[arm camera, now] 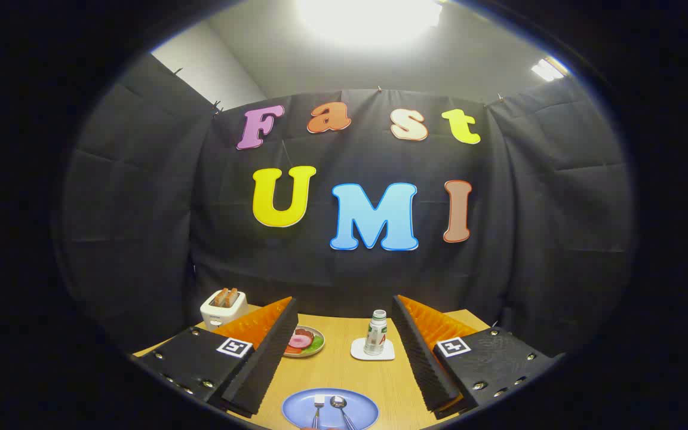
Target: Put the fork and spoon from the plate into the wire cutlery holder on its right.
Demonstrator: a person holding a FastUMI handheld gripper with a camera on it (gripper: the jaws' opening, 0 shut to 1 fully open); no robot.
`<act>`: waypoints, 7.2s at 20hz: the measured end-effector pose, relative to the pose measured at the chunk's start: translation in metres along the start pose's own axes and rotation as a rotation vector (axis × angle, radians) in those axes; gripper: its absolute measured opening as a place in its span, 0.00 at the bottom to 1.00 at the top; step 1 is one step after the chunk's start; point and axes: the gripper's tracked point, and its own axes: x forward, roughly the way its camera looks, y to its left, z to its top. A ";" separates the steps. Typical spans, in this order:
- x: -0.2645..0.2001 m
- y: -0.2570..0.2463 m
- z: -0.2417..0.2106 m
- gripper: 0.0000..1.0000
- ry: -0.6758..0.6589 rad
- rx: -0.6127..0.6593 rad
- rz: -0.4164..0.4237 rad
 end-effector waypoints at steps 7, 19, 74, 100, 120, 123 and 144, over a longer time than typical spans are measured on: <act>0.006 -0.021 0.003 0.96 0.008 0.059 -0.036; 0.008 -0.021 -0.012 0.96 0.059 0.001 -0.031; -0.037 -0.021 -0.379 0.06 1.371 -0.274 0.211; -0.104 -0.178 -0.219 0.06 1.538 -0.330 0.236; -0.089 -0.303 -0.258 0.06 1.817 -0.312 0.077; -0.082 -0.302 -0.274 0.06 1.875 -0.317 0.081; -0.052 -0.289 -0.258 0.20 1.864 -0.223 0.051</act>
